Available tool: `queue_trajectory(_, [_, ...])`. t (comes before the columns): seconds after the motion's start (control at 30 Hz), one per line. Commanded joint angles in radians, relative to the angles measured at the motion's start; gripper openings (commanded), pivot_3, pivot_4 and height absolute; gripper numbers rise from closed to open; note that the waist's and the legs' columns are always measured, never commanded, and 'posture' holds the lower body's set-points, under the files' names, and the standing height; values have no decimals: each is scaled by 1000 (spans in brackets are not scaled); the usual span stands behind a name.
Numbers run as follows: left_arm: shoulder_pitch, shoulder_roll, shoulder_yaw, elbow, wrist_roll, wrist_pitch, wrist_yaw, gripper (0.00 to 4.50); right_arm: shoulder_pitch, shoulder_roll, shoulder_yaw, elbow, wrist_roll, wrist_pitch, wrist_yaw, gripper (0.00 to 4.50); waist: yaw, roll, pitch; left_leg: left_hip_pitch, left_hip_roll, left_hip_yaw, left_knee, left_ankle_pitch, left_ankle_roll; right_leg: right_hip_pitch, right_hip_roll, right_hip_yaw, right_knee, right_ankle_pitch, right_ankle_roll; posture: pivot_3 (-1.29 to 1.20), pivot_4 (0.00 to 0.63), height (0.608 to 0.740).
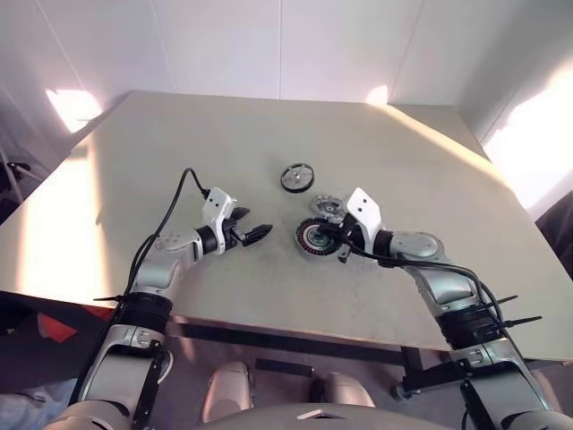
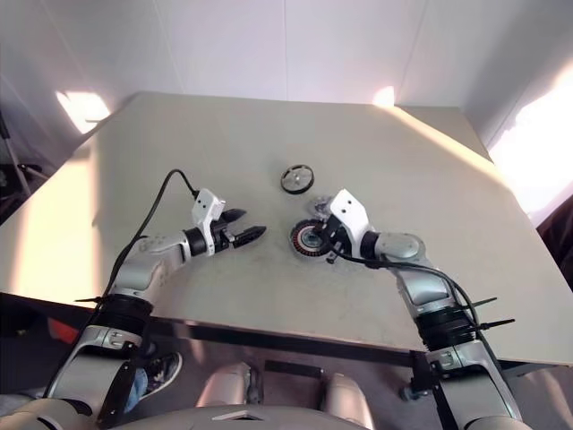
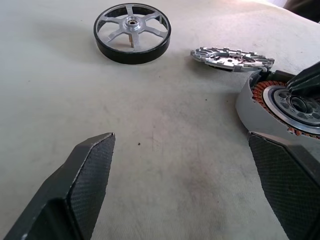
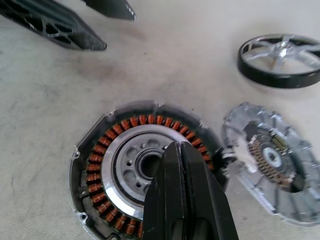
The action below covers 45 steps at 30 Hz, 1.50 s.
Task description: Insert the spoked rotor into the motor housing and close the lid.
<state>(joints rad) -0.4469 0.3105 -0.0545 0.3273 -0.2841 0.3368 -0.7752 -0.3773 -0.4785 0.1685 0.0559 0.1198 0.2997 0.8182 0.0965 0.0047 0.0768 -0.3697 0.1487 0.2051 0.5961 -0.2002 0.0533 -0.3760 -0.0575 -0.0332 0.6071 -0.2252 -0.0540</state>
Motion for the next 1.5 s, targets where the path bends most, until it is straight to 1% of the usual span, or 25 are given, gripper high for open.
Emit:
queue_trajectory(0.03, [-26, -2, 8, -15, 2, -11, 0, 4500, -38, -13, -28, -107, 26, 17, 5, 11, -1, 0, 0, 0, 0, 0, 0, 0, 0, -1, 0, 0, 0, 0, 0, 0, 0, 740])
queue_trajectory(0.17, [-25, -2, 8, -18, 3, -10, -2, 4500, -28, 1, -14, -104, 23, 28, 2, 11, 0, 0, 0, -1, 0, 0, -1, 0, 0, -1, 0, 0, 0, 0, 0, 0, 0, 740])
queue_trajectory(0.27, [-23, 0, 9, -25, 2, -6, 0, 4500, 0, 49, 12, 11, 16, 24, -5, 11, -1, 0, 0, 0, 0, 0, -1, 0, 0, -1, 0, 0, 0, 0, 0, 0, 0, 740])
queue_trajectory(0.37, [-23, 0, 9, -27, 3, -5, 2, 4500, 13, 74, 47, 152, -45, -28, -33, 11, 0, 0, 0, 0, 0, 0, 0, 0, 0, 0, 0, 0, 0, 0, 0, 0, 0, 740])
queue_trajectory(0.4, [-24, 1, 11, -27, 3, -4, 3, 4500, 13, 77, 44, 151, -46, -33, -39, 11, -1, 0, 0, 0, 0, 0, 0, 0, 0, 0, 0, 0, 0, 0, 0, 0, 0, 740])
queue_trajectory(0.47, [-26, -1, 13, -24, 2, -6, 4, 4500, 9, 77, 25, 110, -22, -26, -38, 11, -2, -1, -1, 3, 0, 0, 0, 0, 0, 3, 0, 0, 0, 0, 0, 0, 0, 740])
queue_trajectory(0.6, [-23, -16, 12, -20, -4, -4, 10, 4500, -27, 29, -51, -109, 65, 34, -14, 11, 1, -1, 0, 2, 0, 0, 0, 0, -1, 2, 0, 0, 0, 0, 0, 0, 0, 740])
queue_trajectory(0.73, [-50, -53, 34, 30, -9, 10, 57, 4500, -68, 0, -106, -197, 104, 80, -26, 11, 1, -1, 0, 1, 0, 0, 0, 0, 0, 1, 0, 0, 0, 0, 0, 0, 0, 740])
queue_trajectory(0.8, [-114, -99, 80, 127, -21, 50, 151, 4500, -84, -10, -138, -221, 121, 102, -39, 11, 3, -1, 0, 1, 0, 0, -1, 0, 0, 1, 0, 0, 0, 0, 0, 0, 0, 740])
queue_trajectory(0.9, [-208, -160, 149, 259, -58, 96, 236, 4500, -84, -23, -159, -235, 124, 118, -50, 11, 4, -1, 0, 1, 0, 0, 0, 0, 0, 1, 0, -1, 0, 0, 0, 0, 0, 740])
queue_trajectory(1.03, [-360, -230, 253, 465, -119, 91, 284, 4500, -69, -40, -174, -240, 127, 128, -56, 11, 8, -1, 0, 0, -1, 0, 0, 0, 1, 1, -1, -1, -1, 0, 0, 0, 0, 740])
queue_trajectory(1.17, [-502, -279, 344, 670, -161, 64, 305, 4500, -63, -49, -181, -246, 133, 134, -63, 11, 11, -2, 0, -3, -1, 0, 0, 0, 1, -1, -1, -1, -1, 0, 0, 0, 0, 740])
queue_trajectory(1.27, [-592, -309, 420, 818, -184, 27, 377, 4500, -64, -50, -185, -252, 137, 140, -70, 11, 11, -2, 0, -6, -1, 0, 1, 0, 3, -4, -1, -1, -1, 0, 0, 0, 0, 740])
queue_trajectory(1.4, [-664, -345, 524, 937, -231, -2, 484, 4500, -70, -49, -193, -252, 140, 148, -84, 11, 12, -2, 1, -9, -1, -1, 1, 1, 6, -7, -1, -3, -1, 0, 0, 0, 0, 740])
queue_trajectory(1.5, [-689, -362, 594, 977, -265, -23, 557, 4500, -71, -51, -197, -257, 141, 155, -97, 11, 18, -2, 0, -11, -1, -3, 2, 1, 6, -8, -1, -5, 0, 0, 0, 0, 0, 740])
